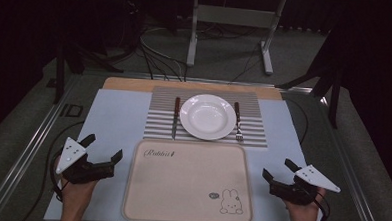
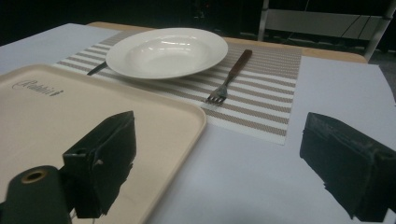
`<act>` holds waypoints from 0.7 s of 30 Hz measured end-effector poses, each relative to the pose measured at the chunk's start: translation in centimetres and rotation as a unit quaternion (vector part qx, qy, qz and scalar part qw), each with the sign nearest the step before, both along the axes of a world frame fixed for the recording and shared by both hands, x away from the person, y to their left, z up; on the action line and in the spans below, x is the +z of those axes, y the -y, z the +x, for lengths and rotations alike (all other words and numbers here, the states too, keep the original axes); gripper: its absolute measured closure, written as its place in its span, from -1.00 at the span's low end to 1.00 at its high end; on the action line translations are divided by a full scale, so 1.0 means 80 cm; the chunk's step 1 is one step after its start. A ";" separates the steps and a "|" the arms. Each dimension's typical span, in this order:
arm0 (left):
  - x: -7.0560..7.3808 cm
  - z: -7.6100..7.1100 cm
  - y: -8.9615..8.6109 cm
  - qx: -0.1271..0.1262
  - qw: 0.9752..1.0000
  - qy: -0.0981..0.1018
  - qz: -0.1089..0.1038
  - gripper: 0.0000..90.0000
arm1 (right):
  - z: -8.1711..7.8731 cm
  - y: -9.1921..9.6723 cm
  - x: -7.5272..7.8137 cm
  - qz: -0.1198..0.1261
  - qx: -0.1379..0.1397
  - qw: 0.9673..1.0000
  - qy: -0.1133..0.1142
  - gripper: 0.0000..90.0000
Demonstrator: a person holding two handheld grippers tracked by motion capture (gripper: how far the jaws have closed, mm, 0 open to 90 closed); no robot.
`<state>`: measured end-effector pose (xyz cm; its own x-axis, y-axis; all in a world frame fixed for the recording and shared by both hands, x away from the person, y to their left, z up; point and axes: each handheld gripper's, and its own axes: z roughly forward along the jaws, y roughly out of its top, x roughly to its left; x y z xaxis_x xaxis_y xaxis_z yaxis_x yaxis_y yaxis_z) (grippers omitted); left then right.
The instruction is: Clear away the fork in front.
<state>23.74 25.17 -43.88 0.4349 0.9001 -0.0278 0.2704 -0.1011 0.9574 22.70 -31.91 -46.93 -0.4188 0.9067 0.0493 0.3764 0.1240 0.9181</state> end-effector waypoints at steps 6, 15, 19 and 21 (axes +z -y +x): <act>-0.002 0.000 -0.004 0.022 1.000 -0.005 0.005 -1.00 | 0.001 0.002 -0.002 0.007 -0.006 1.000 -0.007 -0.76; -0.002 -0.001 -0.005 0.034 0.999 -0.007 0.010 -1.00 | -0.002 0.007 0.000 0.005 -0.019 1.000 -0.002 -0.76; -0.003 -0.001 -0.003 0.035 0.999 -0.008 0.016 -1.00 | -0.003 0.008 0.000 0.009 -0.024 1.000 -0.010 -0.76; -0.004 0.000 -0.002 0.037 0.999 -0.008 0.015 -1.00 | -0.002 0.007 0.002 0.006 -0.022 1.000 -0.011 -0.76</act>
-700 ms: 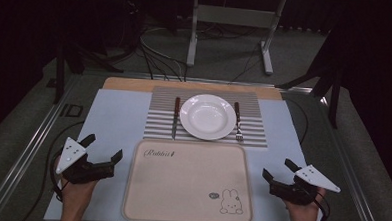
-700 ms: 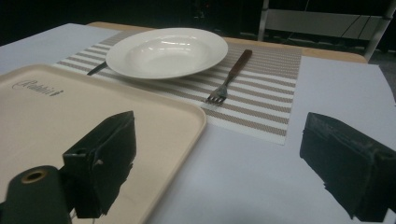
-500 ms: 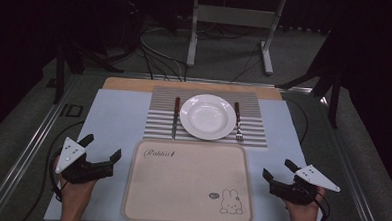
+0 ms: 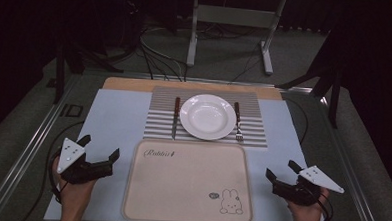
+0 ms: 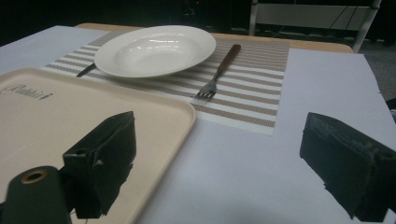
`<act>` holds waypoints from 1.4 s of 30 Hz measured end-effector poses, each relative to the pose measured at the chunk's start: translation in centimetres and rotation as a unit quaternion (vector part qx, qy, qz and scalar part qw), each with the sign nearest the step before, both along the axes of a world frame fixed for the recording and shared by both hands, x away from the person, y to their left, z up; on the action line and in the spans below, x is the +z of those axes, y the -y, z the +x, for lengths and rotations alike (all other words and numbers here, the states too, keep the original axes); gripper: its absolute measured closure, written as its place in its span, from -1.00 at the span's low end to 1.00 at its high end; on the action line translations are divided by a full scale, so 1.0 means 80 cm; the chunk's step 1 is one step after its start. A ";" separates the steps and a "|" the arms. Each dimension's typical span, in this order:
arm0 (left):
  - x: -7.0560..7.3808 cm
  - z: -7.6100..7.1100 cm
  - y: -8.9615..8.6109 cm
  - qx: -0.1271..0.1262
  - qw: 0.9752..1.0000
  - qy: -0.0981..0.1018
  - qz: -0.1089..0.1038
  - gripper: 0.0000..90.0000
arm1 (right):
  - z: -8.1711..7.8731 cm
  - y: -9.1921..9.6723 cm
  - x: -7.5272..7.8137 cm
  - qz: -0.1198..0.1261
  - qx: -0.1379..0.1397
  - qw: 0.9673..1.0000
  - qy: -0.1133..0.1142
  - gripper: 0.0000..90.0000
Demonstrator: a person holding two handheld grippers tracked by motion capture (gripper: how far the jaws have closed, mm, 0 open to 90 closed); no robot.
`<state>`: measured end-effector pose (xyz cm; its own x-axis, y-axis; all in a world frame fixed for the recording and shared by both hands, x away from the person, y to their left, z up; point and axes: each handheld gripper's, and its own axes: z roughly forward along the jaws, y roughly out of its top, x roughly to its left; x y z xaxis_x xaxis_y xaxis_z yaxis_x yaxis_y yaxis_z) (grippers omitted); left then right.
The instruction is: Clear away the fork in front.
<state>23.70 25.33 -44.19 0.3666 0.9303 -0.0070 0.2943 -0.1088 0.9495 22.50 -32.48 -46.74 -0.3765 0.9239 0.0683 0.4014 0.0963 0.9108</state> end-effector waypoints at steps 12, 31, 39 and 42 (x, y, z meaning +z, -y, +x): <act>-0.003 0.001 0.001 0.004 1.000 -0.002 -0.002 -1.00 | 0.011 -0.006 0.026 -0.001 0.001 1.000 0.008 -0.76; -0.009 0.003 0.002 0.019 1.000 -0.003 0.012 -1.00 | 0.052 -0.013 0.060 -0.006 -0.005 1.000 0.001 -0.75; -0.010 0.003 0.004 0.016 1.000 -0.004 0.018 -1.00 | 0.072 -0.012 0.069 -0.003 -0.013 1.000 -0.009 -0.75; -0.010 0.003 0.005 0.015 1.000 -0.005 0.019 -1.00 | 0.083 -0.012 0.072 -0.001 -0.015 1.000 -0.015 -0.75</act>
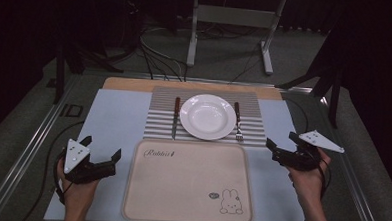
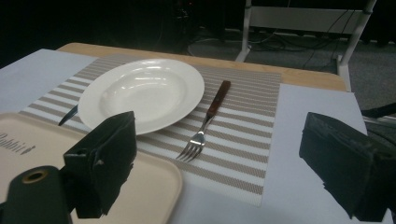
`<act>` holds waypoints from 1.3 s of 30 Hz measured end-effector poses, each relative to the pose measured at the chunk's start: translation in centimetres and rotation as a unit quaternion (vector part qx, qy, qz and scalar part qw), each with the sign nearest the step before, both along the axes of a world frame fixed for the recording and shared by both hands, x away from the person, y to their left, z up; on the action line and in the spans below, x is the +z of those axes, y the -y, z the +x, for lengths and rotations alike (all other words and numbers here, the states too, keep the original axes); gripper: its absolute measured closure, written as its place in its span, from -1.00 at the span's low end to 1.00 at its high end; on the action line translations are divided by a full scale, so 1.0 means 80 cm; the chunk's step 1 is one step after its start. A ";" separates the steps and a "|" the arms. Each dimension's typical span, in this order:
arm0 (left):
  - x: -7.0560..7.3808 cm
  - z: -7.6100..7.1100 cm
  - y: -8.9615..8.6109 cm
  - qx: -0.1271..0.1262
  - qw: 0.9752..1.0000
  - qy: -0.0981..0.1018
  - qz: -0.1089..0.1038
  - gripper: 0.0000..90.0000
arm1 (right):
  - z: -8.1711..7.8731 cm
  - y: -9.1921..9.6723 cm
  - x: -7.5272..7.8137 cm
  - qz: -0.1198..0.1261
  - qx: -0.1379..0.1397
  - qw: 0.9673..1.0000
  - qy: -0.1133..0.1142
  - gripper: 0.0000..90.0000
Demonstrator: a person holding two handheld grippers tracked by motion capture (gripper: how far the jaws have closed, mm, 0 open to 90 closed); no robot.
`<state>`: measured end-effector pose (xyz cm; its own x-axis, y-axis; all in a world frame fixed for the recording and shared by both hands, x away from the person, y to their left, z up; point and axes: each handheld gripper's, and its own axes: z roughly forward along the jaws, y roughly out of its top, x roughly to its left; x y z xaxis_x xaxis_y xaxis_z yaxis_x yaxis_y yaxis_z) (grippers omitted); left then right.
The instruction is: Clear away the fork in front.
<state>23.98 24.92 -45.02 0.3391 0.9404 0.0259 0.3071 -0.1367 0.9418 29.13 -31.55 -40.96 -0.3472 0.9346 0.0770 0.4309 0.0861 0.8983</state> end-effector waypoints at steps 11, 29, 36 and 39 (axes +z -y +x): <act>-0.002 0.001 0.002 0.000 1.000 -0.003 0.004 -1.00 | 0.034 -0.002 0.012 -0.011 -0.005 1.000 -0.009 -0.75; -0.003 0.002 0.002 0.001 1.000 -0.004 0.010 -1.00 | 0.090 -0.015 0.019 -0.021 -0.011 0.999 -0.039 -0.75; -0.004 0.003 0.003 0.000 1.000 -0.005 0.011 -1.00 | 0.110 -0.023 0.024 -0.030 -0.013 0.998 -0.045 -0.75; -0.004 0.003 0.003 -0.001 1.000 -0.005 0.012 -1.00 | 0.120 -0.026 0.026 -0.031 -0.015 0.998 -0.047 -0.75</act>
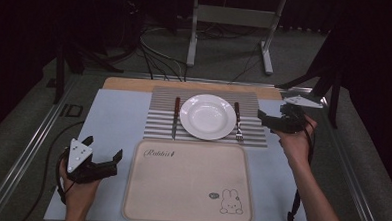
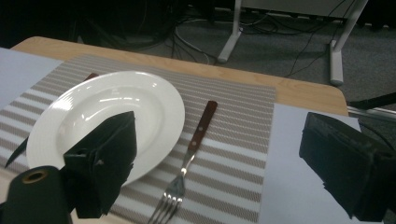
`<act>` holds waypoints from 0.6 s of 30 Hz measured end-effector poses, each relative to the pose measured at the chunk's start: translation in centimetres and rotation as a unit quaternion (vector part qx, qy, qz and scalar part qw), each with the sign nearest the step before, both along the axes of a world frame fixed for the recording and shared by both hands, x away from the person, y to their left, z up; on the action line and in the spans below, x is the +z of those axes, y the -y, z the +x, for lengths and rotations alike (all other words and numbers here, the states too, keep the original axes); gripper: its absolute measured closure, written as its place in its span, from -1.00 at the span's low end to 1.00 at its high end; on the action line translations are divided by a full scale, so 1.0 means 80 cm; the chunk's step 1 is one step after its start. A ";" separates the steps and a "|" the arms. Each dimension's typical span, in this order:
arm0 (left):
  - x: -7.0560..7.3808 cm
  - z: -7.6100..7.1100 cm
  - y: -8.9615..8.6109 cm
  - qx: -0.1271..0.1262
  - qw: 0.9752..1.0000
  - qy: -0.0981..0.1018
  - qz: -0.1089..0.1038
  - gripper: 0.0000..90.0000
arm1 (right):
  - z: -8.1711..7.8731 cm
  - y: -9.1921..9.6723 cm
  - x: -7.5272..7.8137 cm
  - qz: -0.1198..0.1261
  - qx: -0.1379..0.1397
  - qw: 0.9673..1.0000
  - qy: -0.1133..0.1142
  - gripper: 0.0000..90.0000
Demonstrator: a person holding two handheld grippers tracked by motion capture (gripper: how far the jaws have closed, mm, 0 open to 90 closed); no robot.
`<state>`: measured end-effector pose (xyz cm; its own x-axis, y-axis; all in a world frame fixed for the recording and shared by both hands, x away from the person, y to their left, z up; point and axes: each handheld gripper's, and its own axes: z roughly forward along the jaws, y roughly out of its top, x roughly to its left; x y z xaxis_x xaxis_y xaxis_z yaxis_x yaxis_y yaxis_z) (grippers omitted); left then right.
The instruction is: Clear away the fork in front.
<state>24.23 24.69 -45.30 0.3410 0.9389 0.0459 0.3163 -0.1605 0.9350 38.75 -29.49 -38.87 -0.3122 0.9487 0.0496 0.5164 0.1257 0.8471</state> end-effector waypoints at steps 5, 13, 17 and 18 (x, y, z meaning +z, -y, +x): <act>0.000 0.000 0.000 0.000 1.000 0.000 0.000 -1.00 | 0.016 -0.004 0.002 0.005 -0.005 1.000 -0.006 -0.75; 0.000 0.000 0.000 0.000 1.000 0.000 0.000 -1.00 | 0.037 -0.010 -0.001 -0.006 -0.010 1.000 -0.015 -0.75; -0.001 0.000 -0.001 0.001 1.000 0.000 0.000 -1.00 | 0.046 -0.011 -0.005 -0.009 -0.013 1.000 -0.020 -0.75; -0.001 0.000 -0.001 0.001 1.000 0.000 0.000 -1.00 | 0.049 -0.010 -0.006 -0.009 -0.015 1.000 -0.022 -0.75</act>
<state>24.26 24.73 -45.34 0.3400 0.9393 0.0464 0.3172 -0.1610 0.9346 42.63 -28.67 -39.35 -0.2808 0.9587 0.0448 0.5561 0.1245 0.8217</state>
